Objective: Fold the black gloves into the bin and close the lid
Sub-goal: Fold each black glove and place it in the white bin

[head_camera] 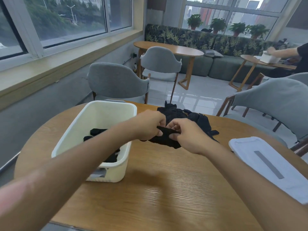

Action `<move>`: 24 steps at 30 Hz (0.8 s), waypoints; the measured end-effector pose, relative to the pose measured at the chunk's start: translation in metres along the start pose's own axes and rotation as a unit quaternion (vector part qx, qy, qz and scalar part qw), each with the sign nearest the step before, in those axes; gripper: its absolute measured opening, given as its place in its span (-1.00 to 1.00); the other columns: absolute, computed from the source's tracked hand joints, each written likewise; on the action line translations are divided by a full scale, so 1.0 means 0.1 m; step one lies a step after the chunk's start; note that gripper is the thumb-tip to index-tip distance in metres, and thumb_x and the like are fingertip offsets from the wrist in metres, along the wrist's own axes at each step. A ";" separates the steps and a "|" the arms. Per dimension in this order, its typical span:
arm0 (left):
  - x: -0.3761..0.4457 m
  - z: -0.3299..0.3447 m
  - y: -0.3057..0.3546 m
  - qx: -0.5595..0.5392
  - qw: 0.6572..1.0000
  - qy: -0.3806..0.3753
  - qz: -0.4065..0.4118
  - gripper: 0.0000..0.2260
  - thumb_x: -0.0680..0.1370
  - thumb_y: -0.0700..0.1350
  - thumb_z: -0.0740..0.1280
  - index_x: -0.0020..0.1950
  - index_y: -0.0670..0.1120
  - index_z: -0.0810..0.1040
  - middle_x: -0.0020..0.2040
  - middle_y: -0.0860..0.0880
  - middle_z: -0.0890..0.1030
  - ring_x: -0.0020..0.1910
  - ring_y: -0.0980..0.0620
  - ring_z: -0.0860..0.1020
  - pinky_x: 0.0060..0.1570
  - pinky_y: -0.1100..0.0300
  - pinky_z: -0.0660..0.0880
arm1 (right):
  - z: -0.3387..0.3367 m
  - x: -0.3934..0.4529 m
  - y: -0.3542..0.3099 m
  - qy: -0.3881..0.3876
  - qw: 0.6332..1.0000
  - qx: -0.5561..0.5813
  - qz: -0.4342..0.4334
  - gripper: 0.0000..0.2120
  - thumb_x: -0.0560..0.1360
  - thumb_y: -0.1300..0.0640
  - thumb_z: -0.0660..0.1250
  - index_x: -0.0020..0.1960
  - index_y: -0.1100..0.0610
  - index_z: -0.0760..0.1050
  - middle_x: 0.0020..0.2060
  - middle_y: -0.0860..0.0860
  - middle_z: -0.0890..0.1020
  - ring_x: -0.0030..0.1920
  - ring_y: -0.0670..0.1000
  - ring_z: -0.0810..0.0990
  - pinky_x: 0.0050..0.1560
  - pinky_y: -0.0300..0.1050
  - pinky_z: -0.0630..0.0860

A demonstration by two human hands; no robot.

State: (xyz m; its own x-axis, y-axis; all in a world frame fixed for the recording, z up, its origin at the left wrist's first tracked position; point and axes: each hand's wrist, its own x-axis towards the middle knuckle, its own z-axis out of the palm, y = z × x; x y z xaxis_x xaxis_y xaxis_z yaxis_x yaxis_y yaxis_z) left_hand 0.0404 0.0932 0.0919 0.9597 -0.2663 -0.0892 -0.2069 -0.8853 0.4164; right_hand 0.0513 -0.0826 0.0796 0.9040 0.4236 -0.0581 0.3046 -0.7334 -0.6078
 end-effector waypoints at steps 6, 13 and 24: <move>-0.56 -0.50 -0.46 0.015 0.999 0.036 -0.023 -0.90 0.57 -0.06 0.42 0.00 0.11 0.53 0.01 0.14 0.60 -0.15 0.14 0.57 -0.28 0.33 0.38 | 0.16 0.16 -0.67 -0.025 0.996 -0.011 -0.081 -0.79 0.56 0.24 0.37 0.14 0.01 0.56 -0.05 -0.12 0.60 -0.06 -0.07 0.60 -0.11 -0.16 0.63; -0.98 -0.62 -1.14 0.050 0.993 0.026 -0.105 -0.88 0.53 0.04 0.44 -0.05 0.23 0.53 -0.02 0.24 0.59 -0.09 0.13 0.62 -0.04 -0.03 0.61 | 0.71 0.43 -1.24 -0.086 0.989 -0.046 -0.111 -0.73 0.56 0.28 0.31 0.23 0.08 0.54 0.03 -0.03 0.56 0.00 0.00 0.53 -0.21 -0.27 0.47; -0.84 -0.13 -1.55 0.014 0.970 -0.159 -0.185 -0.76 0.52 -0.15 0.48 0.18 -0.04 0.60 0.05 0.03 0.64 0.08 -0.02 0.58 0.21 0.05 0.49 | 1.46 0.72 -1.44 -0.288 0.911 -0.285 -0.074 -0.78 0.60 0.26 0.24 0.22 0.25 0.54 -0.04 0.12 0.57 -0.08 0.09 0.54 -0.17 -0.12 0.50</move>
State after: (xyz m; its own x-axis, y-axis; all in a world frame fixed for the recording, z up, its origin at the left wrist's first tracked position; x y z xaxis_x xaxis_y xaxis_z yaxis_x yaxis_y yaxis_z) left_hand -0.0053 0.2572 0.0468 0.8628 -0.0298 -0.5046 0.1304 -0.9514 0.2791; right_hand 0.0285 0.1313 0.0471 0.5834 0.6280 -0.5151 0.6646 -0.7336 -0.1418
